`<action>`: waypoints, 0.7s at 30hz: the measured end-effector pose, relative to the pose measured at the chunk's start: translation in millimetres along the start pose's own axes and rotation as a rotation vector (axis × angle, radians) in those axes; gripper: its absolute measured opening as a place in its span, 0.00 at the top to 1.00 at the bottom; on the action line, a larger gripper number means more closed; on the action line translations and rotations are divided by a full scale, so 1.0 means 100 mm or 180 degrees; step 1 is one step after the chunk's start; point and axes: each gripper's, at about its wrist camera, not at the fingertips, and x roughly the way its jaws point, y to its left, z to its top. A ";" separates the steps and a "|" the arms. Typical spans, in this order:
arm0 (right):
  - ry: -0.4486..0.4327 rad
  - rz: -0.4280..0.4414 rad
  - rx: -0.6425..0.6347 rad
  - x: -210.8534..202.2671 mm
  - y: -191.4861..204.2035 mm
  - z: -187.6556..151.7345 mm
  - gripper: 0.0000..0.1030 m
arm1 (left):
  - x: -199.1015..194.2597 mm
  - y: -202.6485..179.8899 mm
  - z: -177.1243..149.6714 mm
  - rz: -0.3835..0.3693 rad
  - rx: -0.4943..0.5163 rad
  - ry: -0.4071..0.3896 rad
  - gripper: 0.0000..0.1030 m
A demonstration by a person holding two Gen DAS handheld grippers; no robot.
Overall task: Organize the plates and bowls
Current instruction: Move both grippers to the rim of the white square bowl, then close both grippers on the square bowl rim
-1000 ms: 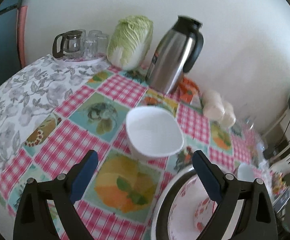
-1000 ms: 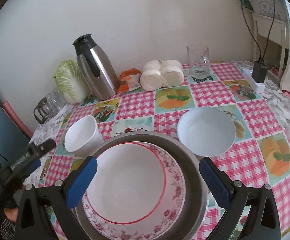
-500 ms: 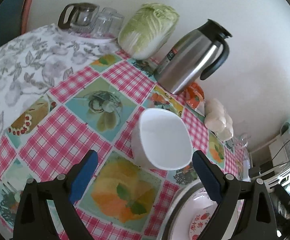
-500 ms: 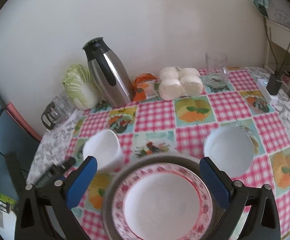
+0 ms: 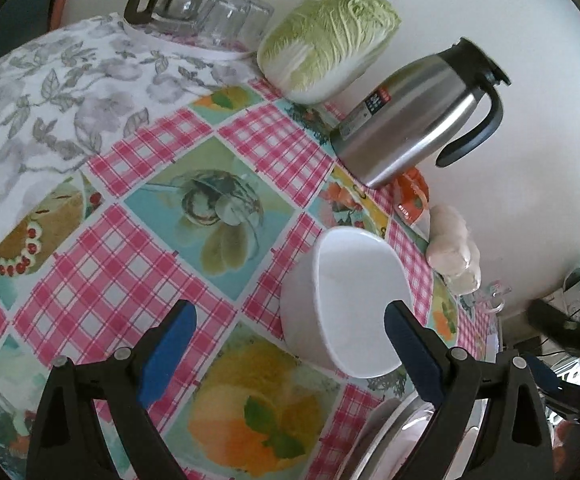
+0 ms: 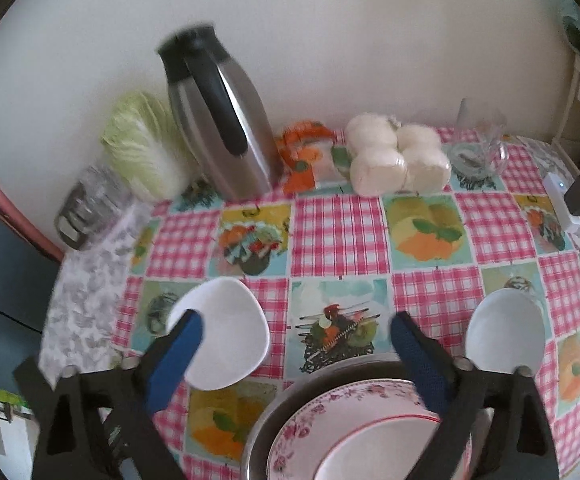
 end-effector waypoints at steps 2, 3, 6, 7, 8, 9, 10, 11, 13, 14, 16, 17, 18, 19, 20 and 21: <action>0.0131 -0.0028 0.0080 0.19 0.04 0.00 0.18 | 0.09 0.01 0.00 -0.0008 -0.0011 0.0090 0.08; 0.0180 -0.0032 0.0118 0.26 0.05 0.00 0.23 | 0.11 0.01 0.01 -0.0008 -0.0011 0.0113 0.09; 0.0331 -0.0104 0.0144 0.50 0.11 -0.03 0.32 | 0.21 0.01 0.01 -0.0008 -0.0010 0.0174 0.11; 0.0349 -0.0131 0.0121 0.55 0.14 -0.03 0.33 | 0.24 0.02 0.01 -0.0010 -0.0013 0.0194 0.11; 0.0376 -0.0187 0.0078 0.61 0.18 -0.04 0.38 | 0.28 0.03 0.01 -0.0017 -0.0015 0.0221 0.13; 0.0402 -0.0210 0.0051 0.66 0.21 -0.04 0.45 | 0.30 0.04 0.02 -0.0019 -0.0022 0.0232 0.15; 0.0425 -0.0222 0.0037 0.70 0.23 -0.04 0.46 | 0.33 0.05 0.02 -0.0021 -0.0032 0.0245 0.24; 0.0449 -0.0256 0.0041 0.76 0.25 -0.04 0.48 | 0.36 0.07 0.03 -0.0017 -0.0050 0.0275 0.29; 0.0485 -0.0297 0.0043 0.84 0.28 -0.04 0.48 | 0.40 0.10 0.04 0.0008 -0.0080 0.0317 0.30; 0.0500 -0.0305 0.0051 0.88 0.29 -0.04 0.50 | 0.42 0.11 0.05 0.0007 -0.0086 0.0317 0.31; 0.0549 -0.0308 0.0053 0.96 0.31 -0.05 0.55 | 0.42 0.12 0.06 -0.0022 -0.0102 0.0304 0.31; 0.0567 -0.0324 0.0055 1.00 0.31 -0.05 0.58 | 0.42 0.12 0.07 -0.0032 -0.0103 0.0303 0.31; 0.0585 -0.0334 0.0063 1.03 0.32 -0.05 0.60 | 0.42 0.11 0.07 -0.0033 -0.0094 0.0301 0.31; 0.0603 -0.0323 0.0079 1.06 0.33 -0.06 0.62 | 0.42 0.10 0.07 -0.0030 -0.0075 0.0302 0.31; 0.0624 -0.0304 0.0090 1.09 0.33 -0.06 0.64 | 0.43 0.10 0.08 -0.0022 -0.0054 0.0309 0.31; 0.0635 -0.0303 0.0093 1.11 0.35 -0.06 0.67 | 0.44 0.08 0.08 -0.0018 -0.0042 0.0313 0.31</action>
